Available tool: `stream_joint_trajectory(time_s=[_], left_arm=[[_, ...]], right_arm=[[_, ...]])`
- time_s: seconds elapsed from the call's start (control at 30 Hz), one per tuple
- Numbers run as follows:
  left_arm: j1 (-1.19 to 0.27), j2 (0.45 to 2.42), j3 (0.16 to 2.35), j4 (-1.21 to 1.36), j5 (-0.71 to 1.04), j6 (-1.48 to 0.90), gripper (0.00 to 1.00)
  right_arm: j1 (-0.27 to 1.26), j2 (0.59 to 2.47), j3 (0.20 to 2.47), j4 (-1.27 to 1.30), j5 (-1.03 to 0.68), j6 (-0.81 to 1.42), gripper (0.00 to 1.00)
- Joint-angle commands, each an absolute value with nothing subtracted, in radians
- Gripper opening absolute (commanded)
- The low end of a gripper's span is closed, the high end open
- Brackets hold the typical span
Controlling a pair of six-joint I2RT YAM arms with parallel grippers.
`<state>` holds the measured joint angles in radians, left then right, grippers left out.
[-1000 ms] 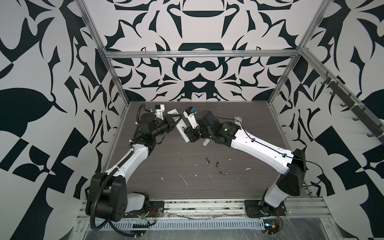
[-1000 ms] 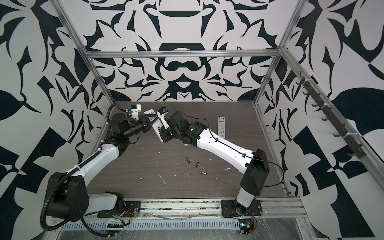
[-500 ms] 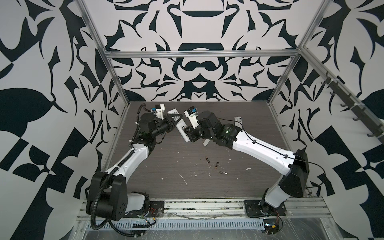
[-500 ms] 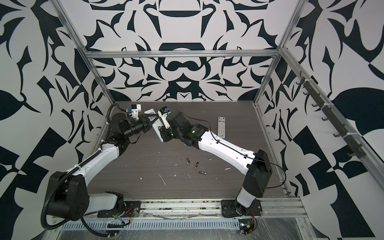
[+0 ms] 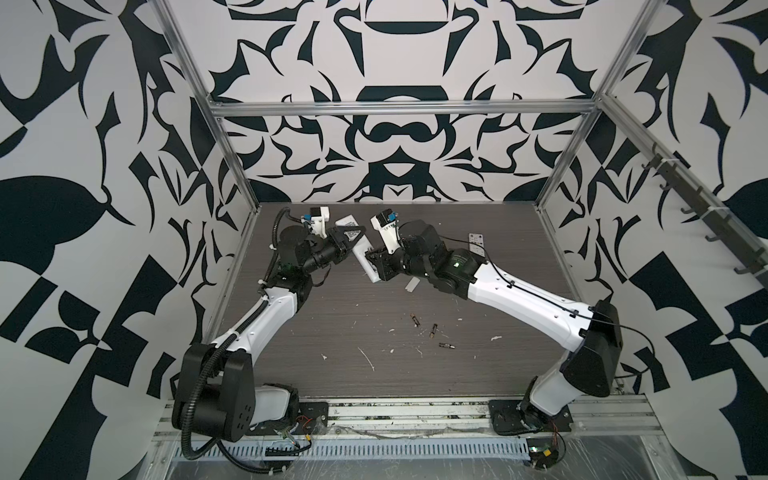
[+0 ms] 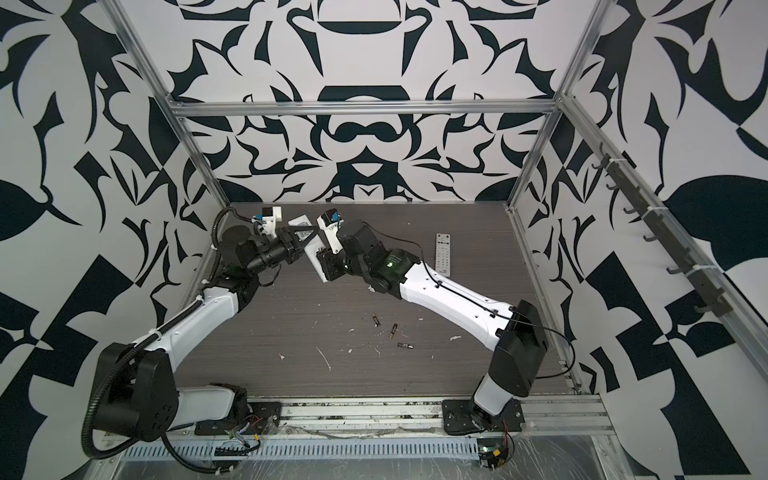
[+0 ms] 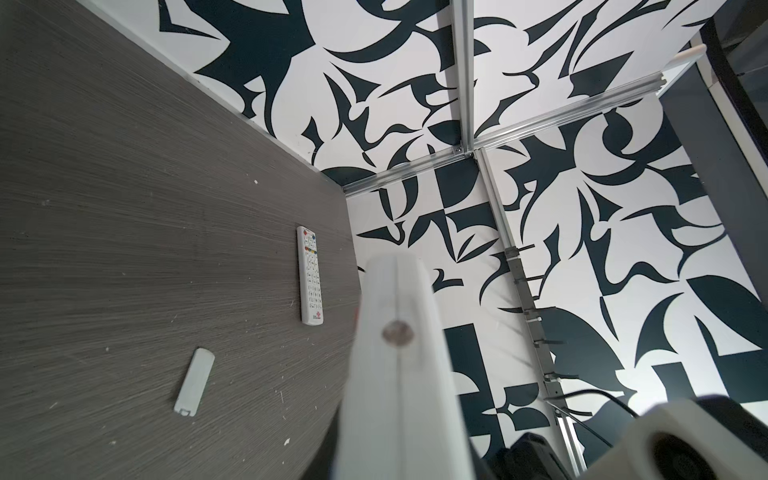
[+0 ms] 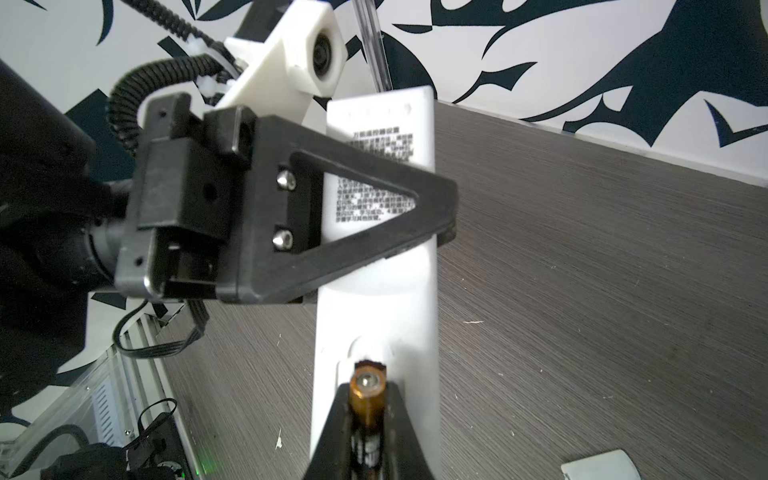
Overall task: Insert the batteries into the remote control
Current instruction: 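Push the battery down into the compartment with the right gripper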
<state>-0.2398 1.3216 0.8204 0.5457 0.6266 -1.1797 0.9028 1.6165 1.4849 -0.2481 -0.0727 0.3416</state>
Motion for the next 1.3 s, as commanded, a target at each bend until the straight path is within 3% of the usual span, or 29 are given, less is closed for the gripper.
stream_joint_trajectory(time_s=[0.0, 0.3, 0.8, 1.07, 1.27], left_arm=[[-0.248, 1.335, 0.855, 0.675, 0.644, -1.224, 0.0], [-0.25, 1.402, 0.84, 0.944, 0.642, -1.341, 0.0], [-0.25, 1.445, 0.827, 1.059, 0.641, -1.385, 0.0], [-0.249, 1.458, 0.827, 1.07, 0.638, -1.392, 0.0], [-0.246, 1.466, 0.83, 1.072, 0.633, -1.393, 0.0]], right_arm=[[0.914, 1.594, 1.486, -0.226, -0.129, 0.354, 0.0], [0.913, 1.594, 1.533, -0.293, -0.117, 0.346, 0.0], [0.913, 1.662, 1.625, -0.403, -0.067, 0.311, 0.0], [0.913, 1.691, 1.663, -0.455, -0.044, 0.298, 0.16], [0.914, 1.703, 1.677, -0.464, -0.047, 0.297, 0.14]])
